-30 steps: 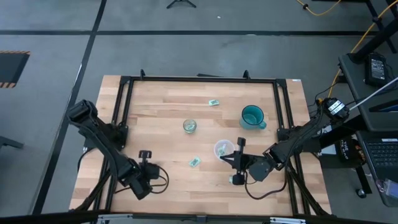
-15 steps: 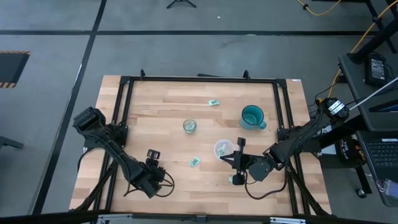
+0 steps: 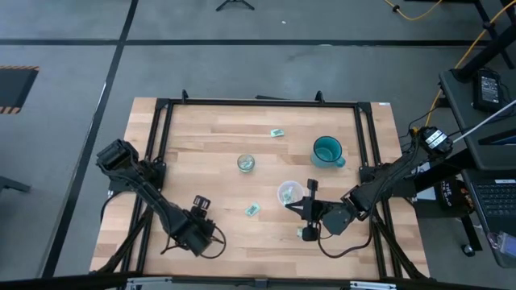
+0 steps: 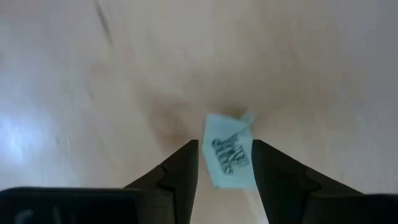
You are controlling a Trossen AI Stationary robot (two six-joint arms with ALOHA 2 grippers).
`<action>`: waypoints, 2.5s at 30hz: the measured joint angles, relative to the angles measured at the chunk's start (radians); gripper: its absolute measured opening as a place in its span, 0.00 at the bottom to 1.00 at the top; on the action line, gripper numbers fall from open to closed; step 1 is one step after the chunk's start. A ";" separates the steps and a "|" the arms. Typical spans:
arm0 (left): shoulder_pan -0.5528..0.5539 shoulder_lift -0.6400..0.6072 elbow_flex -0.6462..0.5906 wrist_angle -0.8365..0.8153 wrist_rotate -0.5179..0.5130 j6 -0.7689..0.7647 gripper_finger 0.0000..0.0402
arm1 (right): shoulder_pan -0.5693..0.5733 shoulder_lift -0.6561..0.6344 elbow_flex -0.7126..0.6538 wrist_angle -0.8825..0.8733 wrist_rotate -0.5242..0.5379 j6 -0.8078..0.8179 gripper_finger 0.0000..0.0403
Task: Pick and place Stevia / Truvia into bins
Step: Put the stevia packet into the transparent glass container
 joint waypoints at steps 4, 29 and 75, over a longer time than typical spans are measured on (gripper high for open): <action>0.004 0.000 0.000 0.035 -0.005 0.075 0.36 | 0.000 0.000 0.000 0.000 -0.001 0.003 0.03; 0.022 0.035 0.000 0.020 0.019 0.291 0.36 | 0.000 0.000 0.000 0.001 -0.026 0.005 0.03; 0.096 0.050 0.000 0.072 0.200 0.342 0.00 | 0.000 0.000 0.000 0.000 -0.026 0.027 0.03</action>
